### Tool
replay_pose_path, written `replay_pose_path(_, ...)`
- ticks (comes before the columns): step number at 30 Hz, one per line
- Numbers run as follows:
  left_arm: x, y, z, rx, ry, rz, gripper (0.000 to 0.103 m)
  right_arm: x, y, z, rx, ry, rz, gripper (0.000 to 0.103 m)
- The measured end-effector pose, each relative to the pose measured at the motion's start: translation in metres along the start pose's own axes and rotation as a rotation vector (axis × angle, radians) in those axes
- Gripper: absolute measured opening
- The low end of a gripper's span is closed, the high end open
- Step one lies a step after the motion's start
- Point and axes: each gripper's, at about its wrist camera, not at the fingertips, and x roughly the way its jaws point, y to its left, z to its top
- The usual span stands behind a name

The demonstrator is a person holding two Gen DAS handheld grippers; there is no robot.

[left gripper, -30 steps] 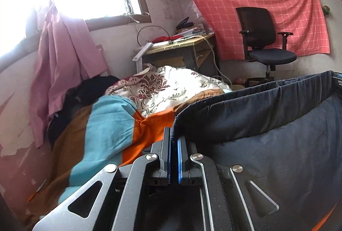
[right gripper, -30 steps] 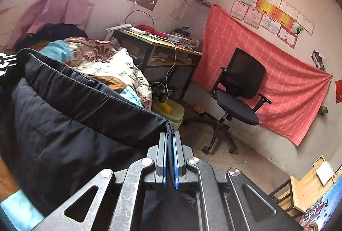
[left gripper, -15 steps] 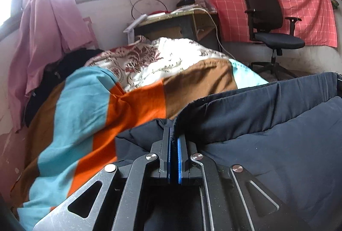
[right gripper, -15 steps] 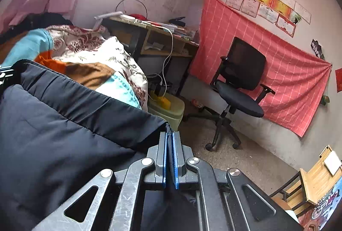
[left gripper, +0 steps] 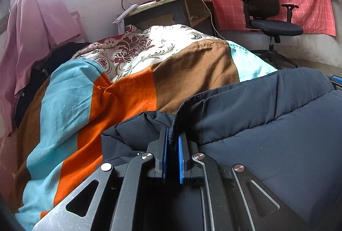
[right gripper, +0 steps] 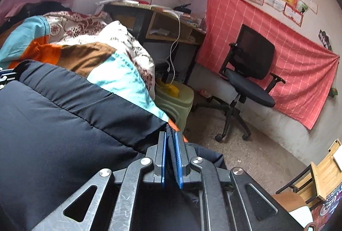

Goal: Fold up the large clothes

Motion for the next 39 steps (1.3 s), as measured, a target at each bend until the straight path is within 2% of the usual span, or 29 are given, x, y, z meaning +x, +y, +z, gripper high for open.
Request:
replay_pose_path(3,-0.002,0.006,0.001,-0.020,0.003,-0.028,0.009,0.006,0.003,-0.003,-0.012,0.012,-0.007,0.011)
replay_pose_path(6,-0.011,0.019,0.002,-0.066,-0.016,-0.090,0.013,0.008,0.005,-0.004,-0.018,0.022,-0.009,0.012)
replay_pose_path(7,-0.018,0.027,0.002,-0.093,-0.040,-0.114,0.020,0.007,0.004,-0.004,-0.016,0.021,-0.008,0.012)
replay_pose_path(9,-0.033,0.039,0.002,-0.152,-0.099,-0.130,0.045,-0.001,-0.004,-0.003,0.013,0.002,0.017,0.013)
replay_pose_path(10,-0.044,0.046,0.002,-0.187,-0.144,-0.131,0.068,-0.006,-0.010,-0.002,0.038,-0.012,0.036,0.016)
replay_pose_path(11,-0.055,0.051,0.001,-0.220,-0.188,-0.129,0.082,-0.014,-0.016,-0.002,0.063,-0.033,0.043,0.028)
replay_pose_path(12,-0.067,0.055,0.000,-0.251,-0.235,-0.135,0.083,-0.024,-0.023,-0.001,0.094,-0.064,0.043,0.049)
replay_pose_path(13,-0.079,0.056,0.000,-0.263,-0.267,-0.156,0.083,-0.033,-0.027,-0.001,0.121,-0.095,0.045,0.064)
replay_pose_path(14,-0.086,0.051,0.001,-0.246,-0.275,-0.156,0.083,-0.049,-0.032,-0.002,0.155,-0.145,0.051,0.086)
replay_pose_path(15,-0.092,0.046,0.000,-0.224,-0.281,-0.152,0.083,-0.064,-0.035,-0.003,0.172,-0.185,0.058,0.088)
replay_pose_path(18,-0.103,0.025,-0.006,-0.173,-0.284,-0.172,0.083,-0.089,-0.033,-0.007,0.173,-0.218,0.099,0.088)
replay_pose_path(22,-0.083,-0.013,-0.012,-0.107,-0.196,-0.168,0.084,-0.101,-0.018,-0.020,0.184,-0.216,0.147,0.089)
replay_pose_path(24,-0.074,-0.025,-0.013,-0.071,-0.186,-0.124,0.084,-0.089,-0.003,-0.024,0.136,-0.182,0.144,0.089)
replay_pose_path(26,-0.065,-0.032,-0.013,-0.052,-0.185,-0.112,0.084,-0.075,0.005,-0.021,0.112,-0.146,0.149,0.089)
replay_pose_path(30,-0.034,-0.028,-0.015,-0.095,-0.101,-0.156,0.086,-0.048,0.004,-0.010,0.132,-0.093,0.165,0.089)
replay_pose_path(32,-0.015,-0.027,-0.015,-0.117,-0.044,-0.187,0.092,-0.032,0.002,-0.010,0.146,-0.054,0.198,0.089)
replay_pose_path(34,-0.009,-0.027,-0.013,-0.120,-0.029,-0.199,0.093,-0.013,-0.002,-0.012,0.177,0.001,0.247,0.088)
replay_pose_path(39,-0.004,-0.029,-0.016,-0.120,-0.054,-0.193,0.094,0.008,-0.006,-0.016,0.227,0.028,0.301,0.089)
